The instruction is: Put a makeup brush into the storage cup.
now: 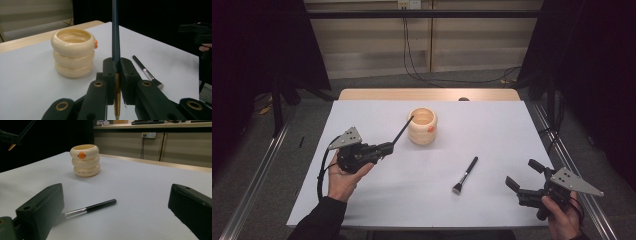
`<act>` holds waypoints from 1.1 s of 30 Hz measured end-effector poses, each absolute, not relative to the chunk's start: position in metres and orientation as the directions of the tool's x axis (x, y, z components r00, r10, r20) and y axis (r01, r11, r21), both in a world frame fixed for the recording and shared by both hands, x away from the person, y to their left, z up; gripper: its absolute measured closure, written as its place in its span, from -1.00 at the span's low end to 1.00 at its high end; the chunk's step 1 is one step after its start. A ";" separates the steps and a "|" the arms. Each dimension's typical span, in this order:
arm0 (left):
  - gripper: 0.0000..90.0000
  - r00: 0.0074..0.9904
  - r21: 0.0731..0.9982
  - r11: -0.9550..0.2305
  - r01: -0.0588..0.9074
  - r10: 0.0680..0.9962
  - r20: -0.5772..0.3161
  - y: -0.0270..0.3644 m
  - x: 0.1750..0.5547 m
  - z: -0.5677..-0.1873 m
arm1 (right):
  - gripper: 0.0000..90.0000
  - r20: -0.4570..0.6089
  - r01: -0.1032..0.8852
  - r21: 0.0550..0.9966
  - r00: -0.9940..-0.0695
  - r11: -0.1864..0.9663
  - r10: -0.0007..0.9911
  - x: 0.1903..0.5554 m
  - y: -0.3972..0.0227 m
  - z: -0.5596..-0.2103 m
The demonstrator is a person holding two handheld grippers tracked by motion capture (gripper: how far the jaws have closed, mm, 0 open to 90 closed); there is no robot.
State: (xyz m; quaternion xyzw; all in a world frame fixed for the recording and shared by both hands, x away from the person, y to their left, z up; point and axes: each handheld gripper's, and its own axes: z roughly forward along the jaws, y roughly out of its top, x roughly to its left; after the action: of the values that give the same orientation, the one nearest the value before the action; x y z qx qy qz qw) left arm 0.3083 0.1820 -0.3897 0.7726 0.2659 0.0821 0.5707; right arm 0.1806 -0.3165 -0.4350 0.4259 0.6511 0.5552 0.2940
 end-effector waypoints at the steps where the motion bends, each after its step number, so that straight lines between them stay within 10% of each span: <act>1: 0.86 0.848 0.925 -0.214 0.314 0.501 -0.172 0.181 0.308 -0.389 | -1.00 0.090 0.228 0.973 -0.464 0.020 0.881 0.181 -0.317 -0.435; 33: 0.86 0.908 0.916 -0.281 0.287 0.386 -0.167 0.113 0.295 -0.380 | -1.00 0.093 0.230 0.973 -0.469 0.019 0.878 0.181 -0.316 -0.435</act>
State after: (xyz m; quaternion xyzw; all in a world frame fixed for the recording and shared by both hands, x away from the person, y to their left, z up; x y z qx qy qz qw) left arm 0.2954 0.1128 -0.3798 0.7991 0.2105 0.0437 0.5615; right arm 0.1807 -0.3165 -0.4350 0.4248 0.6518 0.5567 0.2912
